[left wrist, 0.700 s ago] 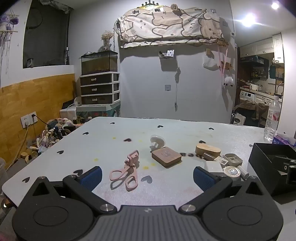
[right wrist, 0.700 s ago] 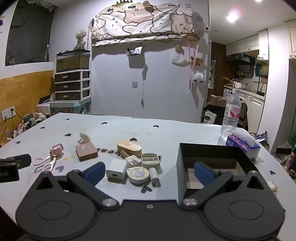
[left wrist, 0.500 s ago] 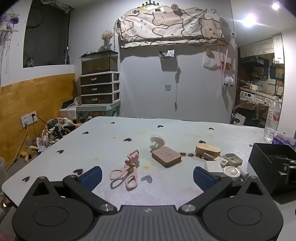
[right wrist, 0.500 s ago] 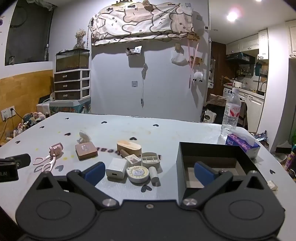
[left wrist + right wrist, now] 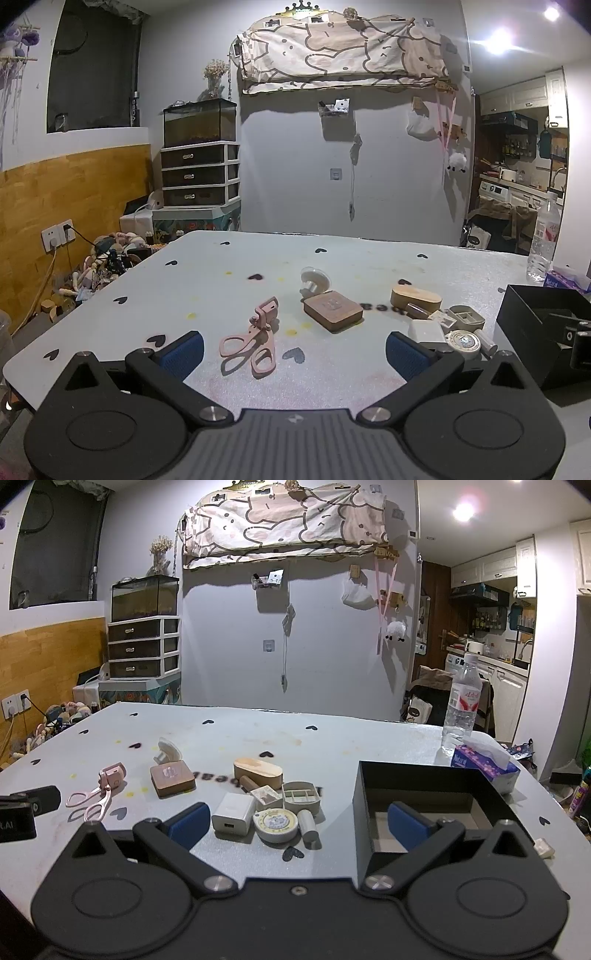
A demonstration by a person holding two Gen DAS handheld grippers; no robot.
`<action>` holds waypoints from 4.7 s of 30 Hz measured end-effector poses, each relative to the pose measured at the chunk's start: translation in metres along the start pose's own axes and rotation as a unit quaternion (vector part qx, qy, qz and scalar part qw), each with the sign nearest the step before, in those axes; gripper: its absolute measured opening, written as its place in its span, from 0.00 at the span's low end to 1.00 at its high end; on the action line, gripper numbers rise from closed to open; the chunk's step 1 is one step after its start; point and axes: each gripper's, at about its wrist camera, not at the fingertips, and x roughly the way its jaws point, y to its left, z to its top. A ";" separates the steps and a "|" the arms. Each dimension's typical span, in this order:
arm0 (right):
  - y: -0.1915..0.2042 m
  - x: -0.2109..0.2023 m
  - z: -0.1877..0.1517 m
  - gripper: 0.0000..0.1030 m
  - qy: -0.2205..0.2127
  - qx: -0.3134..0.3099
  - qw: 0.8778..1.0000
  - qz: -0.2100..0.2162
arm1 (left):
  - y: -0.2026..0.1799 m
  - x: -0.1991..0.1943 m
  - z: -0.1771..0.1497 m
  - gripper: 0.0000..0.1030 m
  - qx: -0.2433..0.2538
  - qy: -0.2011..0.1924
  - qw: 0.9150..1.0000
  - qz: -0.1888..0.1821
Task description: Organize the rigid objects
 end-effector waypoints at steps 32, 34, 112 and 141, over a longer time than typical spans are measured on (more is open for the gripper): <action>0.003 0.001 -0.003 1.00 0.001 -0.003 1.000 -0.001 | 0.000 0.000 0.000 1.00 -0.002 0.000 1.000 -0.001; 0.003 -0.001 -0.002 1.00 0.001 -0.003 1.000 -0.001 | 0.000 0.000 0.000 1.00 -0.003 0.000 1.000 -0.001; -0.231 0.095 -0.003 0.86 0.105 0.065 0.985 -0.118 | -0.082 0.084 0.024 1.00 0.042 0.065 0.994 -0.082; -0.241 0.150 -0.014 0.23 0.168 0.039 0.982 -0.071 | -0.143 0.206 0.013 0.60 -0.015 0.225 0.965 -0.136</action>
